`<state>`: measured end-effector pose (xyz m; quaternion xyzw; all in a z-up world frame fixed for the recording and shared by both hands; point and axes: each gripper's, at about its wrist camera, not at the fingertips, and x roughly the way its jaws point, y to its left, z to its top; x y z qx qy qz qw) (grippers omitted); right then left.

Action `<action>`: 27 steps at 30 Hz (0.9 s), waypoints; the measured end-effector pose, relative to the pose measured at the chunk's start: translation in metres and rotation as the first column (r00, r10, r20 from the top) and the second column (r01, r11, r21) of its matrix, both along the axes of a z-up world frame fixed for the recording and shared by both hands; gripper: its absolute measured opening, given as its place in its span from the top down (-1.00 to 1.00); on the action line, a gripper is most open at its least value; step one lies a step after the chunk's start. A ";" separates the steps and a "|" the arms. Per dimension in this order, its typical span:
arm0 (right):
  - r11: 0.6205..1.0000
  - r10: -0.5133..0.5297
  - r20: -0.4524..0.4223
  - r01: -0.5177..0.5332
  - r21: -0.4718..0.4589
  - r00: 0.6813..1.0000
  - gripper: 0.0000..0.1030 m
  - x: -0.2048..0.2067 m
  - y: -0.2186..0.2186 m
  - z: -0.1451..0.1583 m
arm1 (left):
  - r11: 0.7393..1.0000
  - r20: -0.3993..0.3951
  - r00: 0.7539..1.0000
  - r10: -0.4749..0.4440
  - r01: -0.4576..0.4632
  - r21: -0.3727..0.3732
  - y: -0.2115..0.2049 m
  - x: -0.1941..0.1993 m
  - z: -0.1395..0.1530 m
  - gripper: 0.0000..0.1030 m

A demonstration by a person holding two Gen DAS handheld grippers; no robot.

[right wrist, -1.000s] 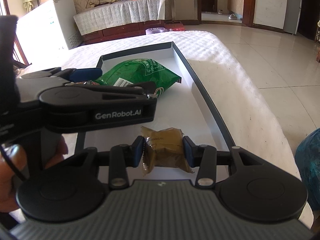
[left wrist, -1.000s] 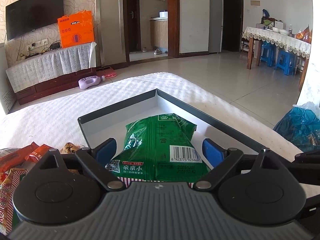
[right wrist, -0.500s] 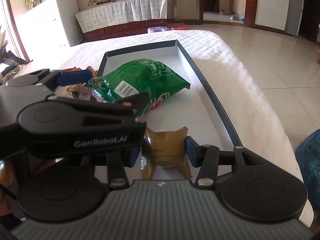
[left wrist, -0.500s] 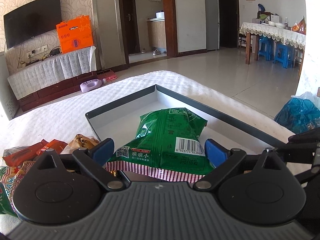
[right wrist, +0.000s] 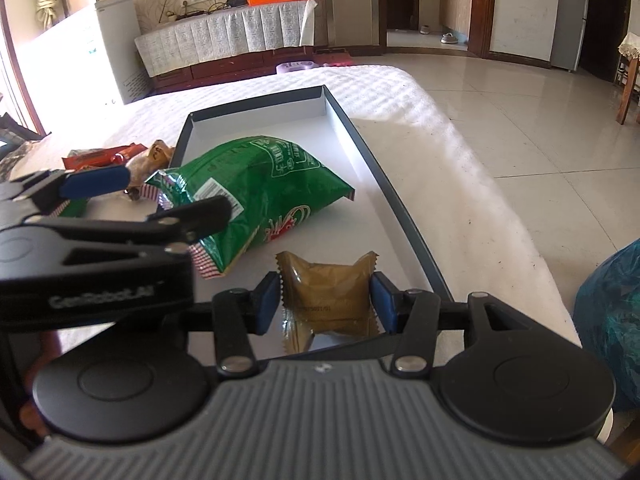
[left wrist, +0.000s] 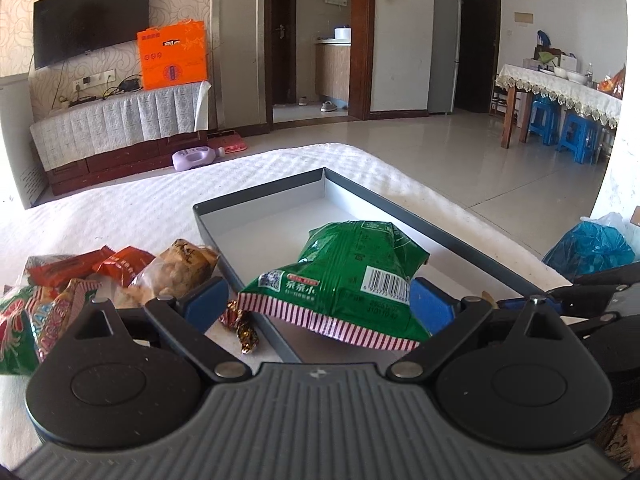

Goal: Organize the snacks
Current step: 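Open the left tool to drop the green bag in the box while right tool releases the candy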

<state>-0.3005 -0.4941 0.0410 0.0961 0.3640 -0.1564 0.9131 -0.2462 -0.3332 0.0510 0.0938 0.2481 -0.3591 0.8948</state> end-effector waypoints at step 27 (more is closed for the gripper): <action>0.998 0.064 0.094 -0.065 0.012 0.994 -0.08 -0.026 0.022 0.024 | 0.980 0.030 0.979 0.200 -0.200 0.005 0.112 -0.022 0.027 -0.92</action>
